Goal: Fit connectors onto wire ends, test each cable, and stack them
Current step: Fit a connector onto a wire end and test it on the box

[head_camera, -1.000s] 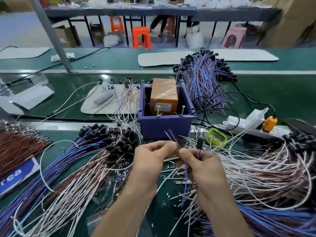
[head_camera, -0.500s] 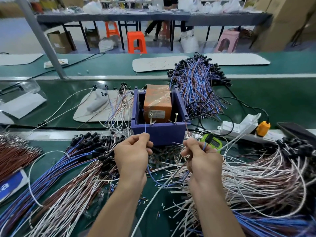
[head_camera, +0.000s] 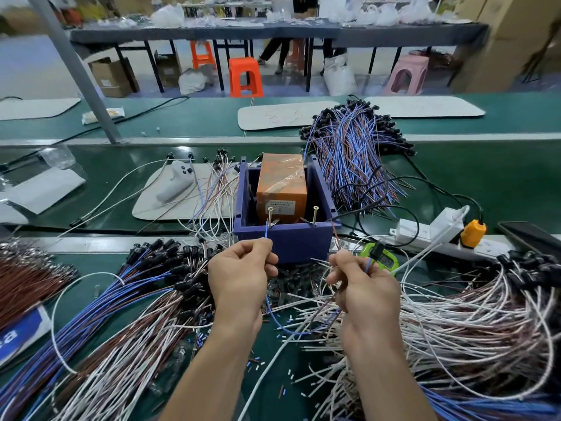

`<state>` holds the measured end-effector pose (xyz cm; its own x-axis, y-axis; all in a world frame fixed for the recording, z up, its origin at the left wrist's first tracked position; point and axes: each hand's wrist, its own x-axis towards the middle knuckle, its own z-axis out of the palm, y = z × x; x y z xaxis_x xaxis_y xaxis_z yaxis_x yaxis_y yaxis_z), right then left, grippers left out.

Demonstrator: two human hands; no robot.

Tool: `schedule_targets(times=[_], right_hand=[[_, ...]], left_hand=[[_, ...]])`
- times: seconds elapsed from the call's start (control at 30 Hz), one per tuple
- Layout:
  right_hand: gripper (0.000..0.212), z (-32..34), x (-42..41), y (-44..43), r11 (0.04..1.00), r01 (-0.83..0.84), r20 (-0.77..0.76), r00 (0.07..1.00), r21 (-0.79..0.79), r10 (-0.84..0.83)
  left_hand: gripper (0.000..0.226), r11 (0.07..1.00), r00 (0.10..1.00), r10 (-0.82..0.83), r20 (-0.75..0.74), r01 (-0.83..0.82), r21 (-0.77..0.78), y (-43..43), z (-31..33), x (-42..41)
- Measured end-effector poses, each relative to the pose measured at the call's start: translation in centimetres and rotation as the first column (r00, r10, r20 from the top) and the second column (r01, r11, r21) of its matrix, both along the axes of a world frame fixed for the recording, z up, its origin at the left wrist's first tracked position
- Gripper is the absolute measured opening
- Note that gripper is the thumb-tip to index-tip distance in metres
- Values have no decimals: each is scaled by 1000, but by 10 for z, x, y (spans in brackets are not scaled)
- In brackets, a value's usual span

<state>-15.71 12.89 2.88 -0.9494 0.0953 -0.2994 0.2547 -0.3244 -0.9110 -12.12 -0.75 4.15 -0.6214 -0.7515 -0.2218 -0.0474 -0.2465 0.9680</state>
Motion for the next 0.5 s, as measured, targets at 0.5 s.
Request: schedule_targets(times=[0.5], right_hand=[[33,2,-5,-10,999,-17,-29,999,50,18]], left_hand=[[24,999,999,-39,10,40,-33,2,1,-2]])
